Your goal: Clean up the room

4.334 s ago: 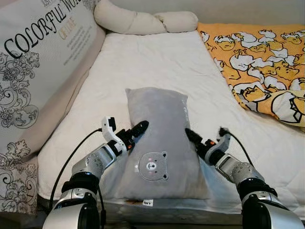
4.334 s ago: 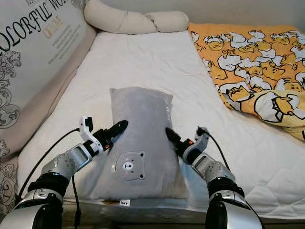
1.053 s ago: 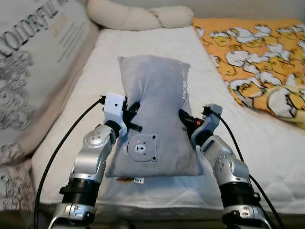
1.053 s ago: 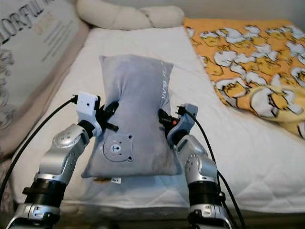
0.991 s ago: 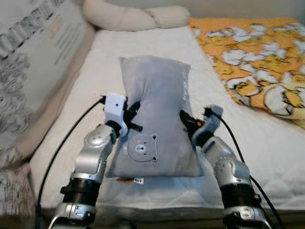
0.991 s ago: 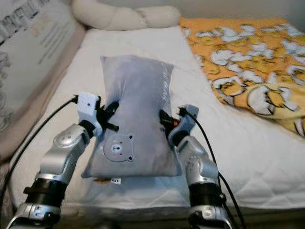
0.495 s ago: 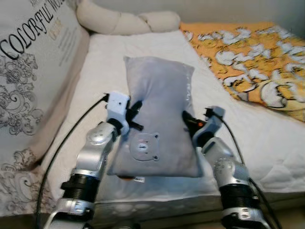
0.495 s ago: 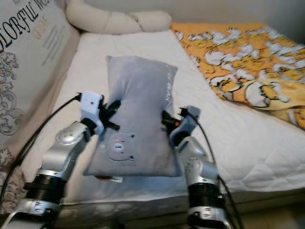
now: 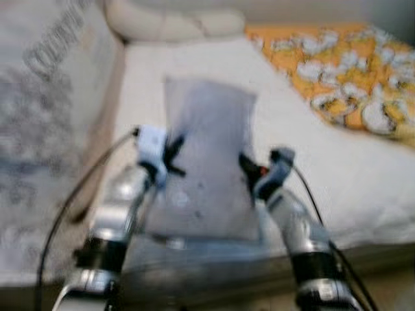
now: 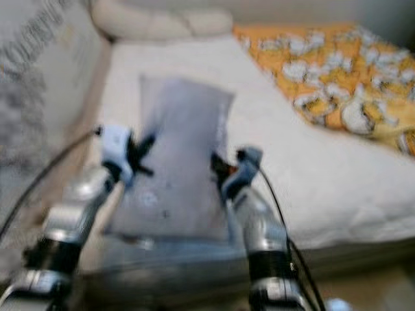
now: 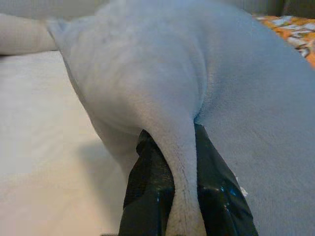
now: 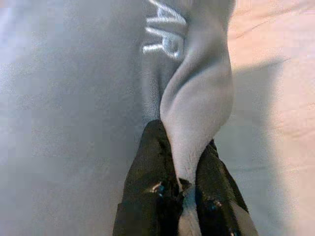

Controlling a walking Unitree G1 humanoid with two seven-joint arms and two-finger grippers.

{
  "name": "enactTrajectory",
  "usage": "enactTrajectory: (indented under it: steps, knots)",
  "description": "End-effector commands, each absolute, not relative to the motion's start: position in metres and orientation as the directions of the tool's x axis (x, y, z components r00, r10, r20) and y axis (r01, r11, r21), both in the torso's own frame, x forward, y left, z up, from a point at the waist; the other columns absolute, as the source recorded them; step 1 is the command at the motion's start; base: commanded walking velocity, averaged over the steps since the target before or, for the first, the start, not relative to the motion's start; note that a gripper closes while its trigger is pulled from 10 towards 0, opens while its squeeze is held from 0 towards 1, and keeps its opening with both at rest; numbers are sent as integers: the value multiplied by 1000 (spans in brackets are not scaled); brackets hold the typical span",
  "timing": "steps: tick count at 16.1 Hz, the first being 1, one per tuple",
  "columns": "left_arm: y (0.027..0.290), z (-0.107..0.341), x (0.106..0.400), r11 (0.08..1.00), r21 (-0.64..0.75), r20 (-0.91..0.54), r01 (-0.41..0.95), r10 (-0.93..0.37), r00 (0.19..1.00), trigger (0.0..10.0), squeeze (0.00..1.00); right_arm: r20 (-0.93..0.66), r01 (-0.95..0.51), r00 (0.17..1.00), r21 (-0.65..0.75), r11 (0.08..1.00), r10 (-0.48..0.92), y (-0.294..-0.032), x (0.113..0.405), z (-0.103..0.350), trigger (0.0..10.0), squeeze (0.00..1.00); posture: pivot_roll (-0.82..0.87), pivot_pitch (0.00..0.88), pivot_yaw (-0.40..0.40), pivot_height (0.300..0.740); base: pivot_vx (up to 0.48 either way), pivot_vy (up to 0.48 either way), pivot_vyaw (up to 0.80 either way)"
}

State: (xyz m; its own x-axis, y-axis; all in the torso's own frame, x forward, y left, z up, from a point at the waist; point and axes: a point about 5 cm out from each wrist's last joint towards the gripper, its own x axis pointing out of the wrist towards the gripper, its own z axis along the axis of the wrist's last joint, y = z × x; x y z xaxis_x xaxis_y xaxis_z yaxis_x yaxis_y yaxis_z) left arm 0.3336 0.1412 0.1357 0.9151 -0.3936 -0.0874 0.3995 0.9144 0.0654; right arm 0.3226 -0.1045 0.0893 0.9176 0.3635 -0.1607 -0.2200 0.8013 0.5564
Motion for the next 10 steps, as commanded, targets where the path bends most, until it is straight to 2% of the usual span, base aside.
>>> enactTrajectory:
  steps: [1,2,10]
  knots:
    - [134,145,334,907,80,-49,413,-410,911,10000,0,-148,-203,933,536,819,328,-117,326,94,10000,0,109,0,6,740,0,345,0]
    - [135,145,335,910,81,-49,408,-405,913,10000,0,-149,-205,932,535,820,330,-116,327,94,10000,0,109,0,6,740,0,292,0]
    - [141,149,339,925,85,-30,371,-370,929,10000,0,-154,-201,934,517,832,322,-116,332,95,10000,0,112,0,-1,740,0,0,0]
